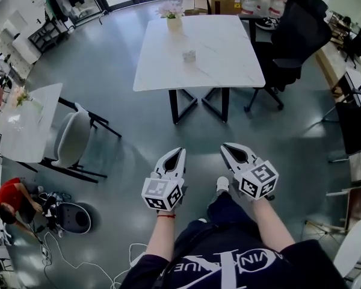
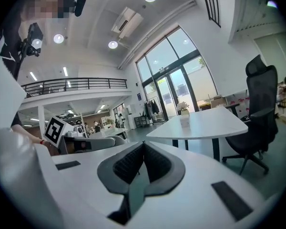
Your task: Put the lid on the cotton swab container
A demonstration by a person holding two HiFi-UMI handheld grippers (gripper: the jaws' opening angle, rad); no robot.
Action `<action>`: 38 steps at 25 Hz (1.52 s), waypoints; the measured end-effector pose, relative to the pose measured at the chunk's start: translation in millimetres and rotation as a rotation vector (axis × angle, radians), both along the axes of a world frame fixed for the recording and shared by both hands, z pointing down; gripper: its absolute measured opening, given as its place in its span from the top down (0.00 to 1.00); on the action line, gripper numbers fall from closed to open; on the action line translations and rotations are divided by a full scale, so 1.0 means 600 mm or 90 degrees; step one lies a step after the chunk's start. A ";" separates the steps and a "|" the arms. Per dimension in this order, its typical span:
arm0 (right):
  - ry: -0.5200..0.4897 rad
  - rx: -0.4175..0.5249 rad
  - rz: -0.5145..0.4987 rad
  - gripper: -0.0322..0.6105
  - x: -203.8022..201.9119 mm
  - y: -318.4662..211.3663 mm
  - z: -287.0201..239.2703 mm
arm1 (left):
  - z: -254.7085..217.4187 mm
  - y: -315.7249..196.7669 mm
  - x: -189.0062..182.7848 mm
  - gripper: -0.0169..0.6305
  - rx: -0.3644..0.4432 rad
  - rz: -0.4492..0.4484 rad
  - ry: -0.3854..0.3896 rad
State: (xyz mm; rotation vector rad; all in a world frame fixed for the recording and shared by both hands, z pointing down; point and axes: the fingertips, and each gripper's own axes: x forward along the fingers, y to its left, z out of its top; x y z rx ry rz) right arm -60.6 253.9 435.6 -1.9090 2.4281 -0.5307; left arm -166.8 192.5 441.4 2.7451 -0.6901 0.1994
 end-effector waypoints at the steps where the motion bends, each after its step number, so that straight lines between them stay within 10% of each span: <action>1: 0.002 0.002 -0.006 0.95 0.013 -0.019 -0.005 | -0.004 -0.017 0.018 0.97 0.003 0.000 0.000; 20: -0.006 -0.020 -0.064 0.95 0.275 -0.215 0.014 | 0.001 -0.205 0.276 0.97 -0.005 -0.044 -0.006; 38: 0.005 -0.056 -0.122 0.95 0.341 -0.393 0.044 | 0.043 -0.382 0.358 0.96 -0.032 -0.058 -0.023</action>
